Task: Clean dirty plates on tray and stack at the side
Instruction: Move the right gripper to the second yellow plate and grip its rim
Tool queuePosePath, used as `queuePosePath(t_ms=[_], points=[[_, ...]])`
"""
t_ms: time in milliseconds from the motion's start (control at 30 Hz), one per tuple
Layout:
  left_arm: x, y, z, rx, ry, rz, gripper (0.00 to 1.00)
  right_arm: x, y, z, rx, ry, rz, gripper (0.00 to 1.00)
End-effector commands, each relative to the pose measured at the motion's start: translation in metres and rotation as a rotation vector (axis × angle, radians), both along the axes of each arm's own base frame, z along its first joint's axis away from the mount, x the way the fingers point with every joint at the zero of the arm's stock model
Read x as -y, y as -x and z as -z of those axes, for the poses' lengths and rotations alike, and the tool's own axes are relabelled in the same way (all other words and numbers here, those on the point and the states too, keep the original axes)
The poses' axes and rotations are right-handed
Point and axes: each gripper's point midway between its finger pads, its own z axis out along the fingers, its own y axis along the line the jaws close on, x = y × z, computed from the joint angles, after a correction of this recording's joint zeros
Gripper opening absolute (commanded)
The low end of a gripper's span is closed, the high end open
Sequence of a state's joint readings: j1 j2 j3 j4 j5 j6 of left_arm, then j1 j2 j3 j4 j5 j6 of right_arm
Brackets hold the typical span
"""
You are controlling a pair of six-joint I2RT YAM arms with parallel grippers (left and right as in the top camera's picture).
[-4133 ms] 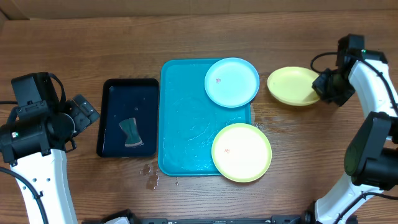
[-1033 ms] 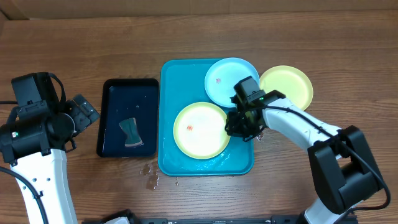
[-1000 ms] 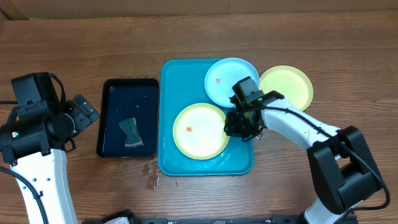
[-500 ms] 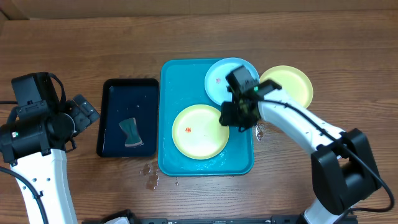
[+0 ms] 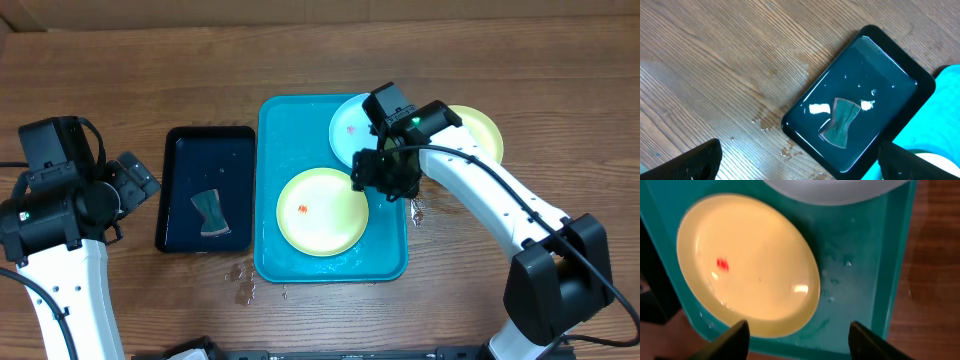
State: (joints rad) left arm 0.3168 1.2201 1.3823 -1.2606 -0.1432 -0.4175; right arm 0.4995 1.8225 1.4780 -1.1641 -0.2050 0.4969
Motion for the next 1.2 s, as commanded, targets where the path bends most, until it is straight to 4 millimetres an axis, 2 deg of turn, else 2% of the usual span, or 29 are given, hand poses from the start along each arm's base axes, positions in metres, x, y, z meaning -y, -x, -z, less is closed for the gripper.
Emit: queuePosePath(t_ms=[0,100,300,400,433,633,800,933,1067,1100,1167], points=[[-0.003,-0.002,-0.007,0.021,-0.008,-0.023,1.00,-0.002,0.004,-0.005,-0.006,0.000,0.000,0.54],[-0.003,-0.002,-0.007,0.021,-0.007,-0.022,1.00,-0.002,0.013,0.001,-0.038,0.020,0.025,0.54],[-0.003,-0.002,-0.007,0.021,-0.008,-0.023,1.00,0.006,0.022,0.027,-0.064,0.076,0.121,0.52],[-0.003,-0.002,-0.007,0.021,-0.007,-0.022,1.00,0.007,0.025,0.040,-0.074,0.076,0.156,0.48],[-0.003,-0.002,-0.007,0.021,-0.007,-0.022,1.00,0.006,0.027,0.047,-0.080,0.076,0.183,0.42],[-0.003,-0.002,-0.007,0.021,-0.007,-0.022,1.00,-0.010,0.037,0.068,-0.064,0.052,0.199,0.33],[-0.003,-0.002,-0.007,0.021,-0.007,-0.022,1.00,-0.027,0.043,0.079,-0.028,0.025,0.173,0.31],[-0.003,-0.002,-0.007,0.021,-0.007,-0.022,1.00,-0.022,0.043,0.084,-0.001,0.069,0.209,0.29],[-0.003,-0.002,-0.007,0.021,-0.007,-0.022,1.00,-0.016,0.040,0.087,0.020,0.098,0.215,0.16],[-0.003,-0.002,-0.007,0.021,-0.007,-0.022,1.00,-0.014,0.034,0.087,0.051,0.111,0.220,0.09],[-0.003,-0.002,-0.007,0.021,-0.008,-0.023,1.00,-0.011,0.026,0.086,0.091,0.124,0.229,0.04]])
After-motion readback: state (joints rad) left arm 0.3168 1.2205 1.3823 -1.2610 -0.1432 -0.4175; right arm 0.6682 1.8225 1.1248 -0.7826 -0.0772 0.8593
